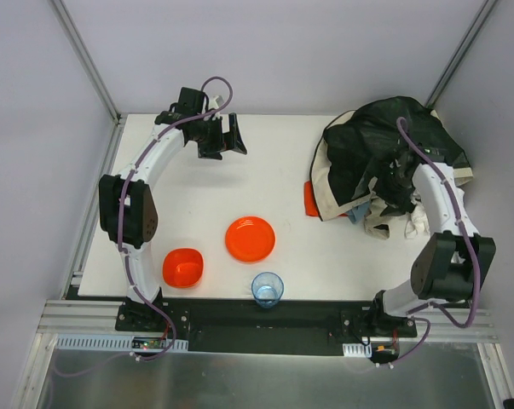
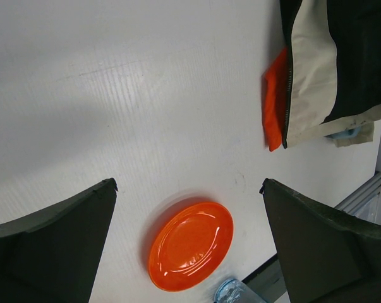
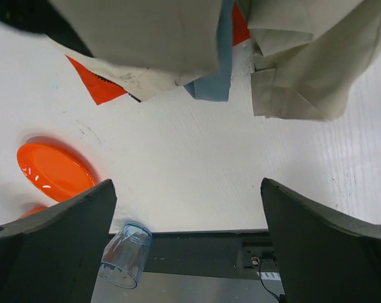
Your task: Pick out a specific cloth from the pile
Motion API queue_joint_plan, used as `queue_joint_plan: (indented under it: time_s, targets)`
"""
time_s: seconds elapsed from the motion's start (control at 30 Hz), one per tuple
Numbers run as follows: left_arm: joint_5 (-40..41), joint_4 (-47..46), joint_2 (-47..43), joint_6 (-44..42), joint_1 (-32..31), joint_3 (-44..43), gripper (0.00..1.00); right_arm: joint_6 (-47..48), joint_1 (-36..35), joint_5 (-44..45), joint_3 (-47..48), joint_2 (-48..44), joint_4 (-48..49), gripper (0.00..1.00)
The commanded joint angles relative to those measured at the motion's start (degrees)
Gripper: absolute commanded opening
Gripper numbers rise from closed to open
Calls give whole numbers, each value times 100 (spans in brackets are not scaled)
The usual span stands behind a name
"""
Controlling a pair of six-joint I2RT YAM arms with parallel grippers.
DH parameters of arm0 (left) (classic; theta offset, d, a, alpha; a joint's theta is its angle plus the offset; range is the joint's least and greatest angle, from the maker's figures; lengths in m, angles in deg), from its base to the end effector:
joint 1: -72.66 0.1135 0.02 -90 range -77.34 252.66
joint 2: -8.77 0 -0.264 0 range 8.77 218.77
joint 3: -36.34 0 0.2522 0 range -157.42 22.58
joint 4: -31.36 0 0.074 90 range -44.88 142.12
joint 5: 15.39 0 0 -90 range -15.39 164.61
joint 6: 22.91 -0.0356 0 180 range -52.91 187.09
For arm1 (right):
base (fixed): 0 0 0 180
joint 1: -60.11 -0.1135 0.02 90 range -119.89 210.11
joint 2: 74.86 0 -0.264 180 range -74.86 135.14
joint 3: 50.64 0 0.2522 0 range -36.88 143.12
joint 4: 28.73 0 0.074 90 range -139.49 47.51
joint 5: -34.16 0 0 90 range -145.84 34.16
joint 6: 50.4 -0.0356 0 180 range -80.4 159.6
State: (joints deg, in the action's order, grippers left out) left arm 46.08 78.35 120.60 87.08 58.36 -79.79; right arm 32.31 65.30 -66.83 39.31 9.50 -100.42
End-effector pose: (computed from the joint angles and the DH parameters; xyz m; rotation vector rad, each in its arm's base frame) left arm 0.4290 -0.1269 0.3061 0.1448 2.3607 -0.8746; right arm 0.2886 -0.0194 0.3012 0.2402 2.7058 0.2718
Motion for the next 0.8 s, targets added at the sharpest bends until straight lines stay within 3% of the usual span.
queue_joint_plan:
  time_s: [0.0, 0.27, 0.47, 0.77]
  targets:
    - [-152, -124, -223, -48, -46, 67, 99, -132, -194, 43, 230, 659, 335, 100]
    - [-109, -177, -373, 22, -46, 261, 99, -89, -194, 246, 1161, 1934, 441, 96]
    - [-196, -291, -302, 181, -46, 244, 99, -89, -194, 61, 1663, 2673, 564, 81]
    - [-223, -309, -127, 304, -55, 24, 99, -27, -194, -562, 1654, 3201, 485, 60]
